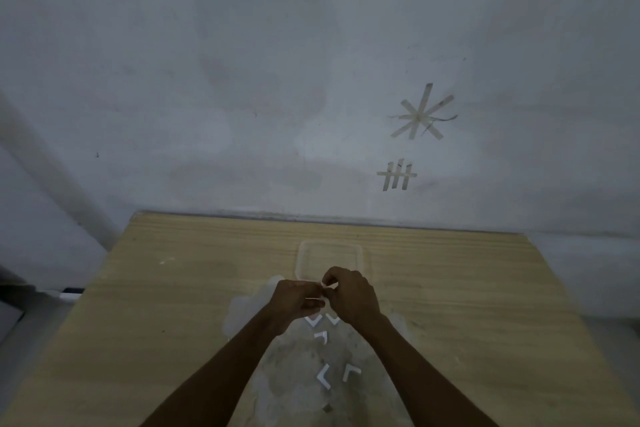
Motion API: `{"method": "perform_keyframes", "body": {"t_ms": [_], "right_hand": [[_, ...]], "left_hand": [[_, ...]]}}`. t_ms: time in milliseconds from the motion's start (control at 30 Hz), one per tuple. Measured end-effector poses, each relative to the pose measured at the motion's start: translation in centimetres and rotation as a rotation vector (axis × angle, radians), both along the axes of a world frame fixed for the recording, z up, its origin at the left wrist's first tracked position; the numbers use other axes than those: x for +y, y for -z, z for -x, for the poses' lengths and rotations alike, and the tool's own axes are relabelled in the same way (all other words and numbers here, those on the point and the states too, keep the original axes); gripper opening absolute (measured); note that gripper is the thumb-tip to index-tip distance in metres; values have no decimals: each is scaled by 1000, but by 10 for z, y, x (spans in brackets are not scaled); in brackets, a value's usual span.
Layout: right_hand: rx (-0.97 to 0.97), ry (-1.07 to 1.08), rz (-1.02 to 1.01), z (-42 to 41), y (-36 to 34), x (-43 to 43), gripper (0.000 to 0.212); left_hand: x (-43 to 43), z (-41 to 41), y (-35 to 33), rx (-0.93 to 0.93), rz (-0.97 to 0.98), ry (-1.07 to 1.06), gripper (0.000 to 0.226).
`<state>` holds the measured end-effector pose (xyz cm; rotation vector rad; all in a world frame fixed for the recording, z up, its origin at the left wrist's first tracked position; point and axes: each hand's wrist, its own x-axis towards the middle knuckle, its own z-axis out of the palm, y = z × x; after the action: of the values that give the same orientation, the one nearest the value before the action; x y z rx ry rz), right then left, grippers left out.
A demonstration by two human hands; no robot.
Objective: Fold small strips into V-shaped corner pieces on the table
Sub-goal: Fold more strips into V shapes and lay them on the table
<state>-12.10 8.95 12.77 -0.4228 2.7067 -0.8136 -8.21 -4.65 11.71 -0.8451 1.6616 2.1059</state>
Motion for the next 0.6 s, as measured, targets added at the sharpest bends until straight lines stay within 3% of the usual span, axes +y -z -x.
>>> {"method": "perform_keyframes", "body": {"t_ms": [200,600], "right_hand": [[38,10,-3,-8,1,-5,25],[30,49,-14,-8,-3,1,15]], "left_hand": [[2,-1,-6,-28,-8,-52,11],[13,-1,-13,-70,32,-50,17]]}}
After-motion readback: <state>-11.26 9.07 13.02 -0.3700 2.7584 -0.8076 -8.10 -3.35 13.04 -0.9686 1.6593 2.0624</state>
